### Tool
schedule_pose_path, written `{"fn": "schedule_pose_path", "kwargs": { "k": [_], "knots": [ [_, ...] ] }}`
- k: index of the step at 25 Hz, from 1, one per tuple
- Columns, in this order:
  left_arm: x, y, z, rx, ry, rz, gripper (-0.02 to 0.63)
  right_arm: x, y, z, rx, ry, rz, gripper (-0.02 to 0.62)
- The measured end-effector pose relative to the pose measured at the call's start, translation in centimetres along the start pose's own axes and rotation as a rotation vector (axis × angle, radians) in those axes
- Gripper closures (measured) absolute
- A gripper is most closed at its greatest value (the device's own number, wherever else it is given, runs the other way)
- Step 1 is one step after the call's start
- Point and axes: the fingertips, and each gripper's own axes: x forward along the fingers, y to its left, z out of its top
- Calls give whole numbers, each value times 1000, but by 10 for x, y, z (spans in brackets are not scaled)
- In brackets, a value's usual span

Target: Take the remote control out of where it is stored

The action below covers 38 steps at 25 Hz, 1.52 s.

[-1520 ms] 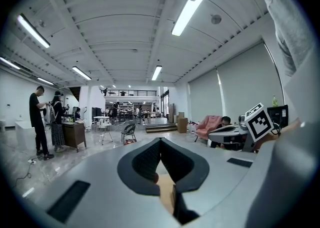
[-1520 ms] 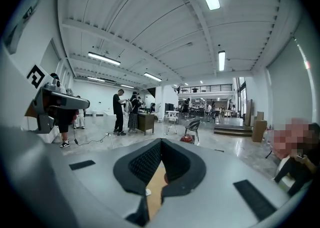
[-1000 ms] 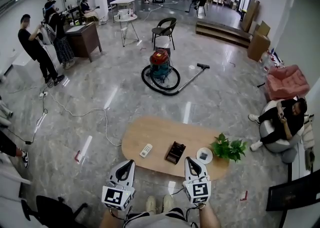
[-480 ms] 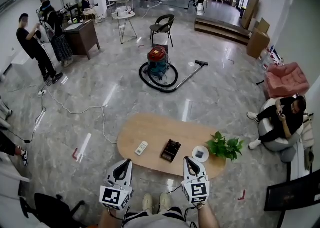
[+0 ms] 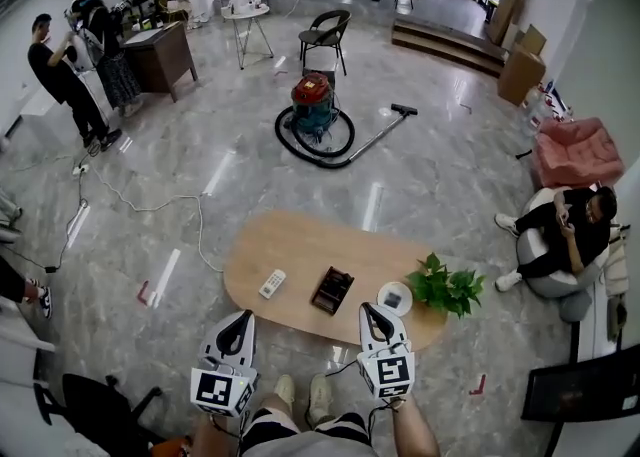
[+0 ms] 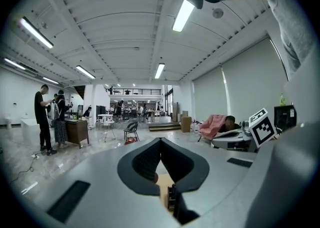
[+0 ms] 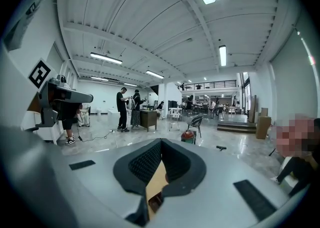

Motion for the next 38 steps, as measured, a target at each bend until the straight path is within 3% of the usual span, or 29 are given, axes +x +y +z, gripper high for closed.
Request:
{"fn": "schedule_pose_path", "kwargs": {
  "k": [17, 27, 38],
  "knots": [
    [58, 46, -83, -6, 85, -52, 601, 80, -7, -92, 30, 107, -30, 588],
    [83, 47, -144, -39, 157, -92, 600, 123, -18, -157, 3, 184, -17, 588],
    [104, 53, -187, -67, 207, -114, 600, 161, -26, -215, 11, 247, -15, 588]
  ]
}}
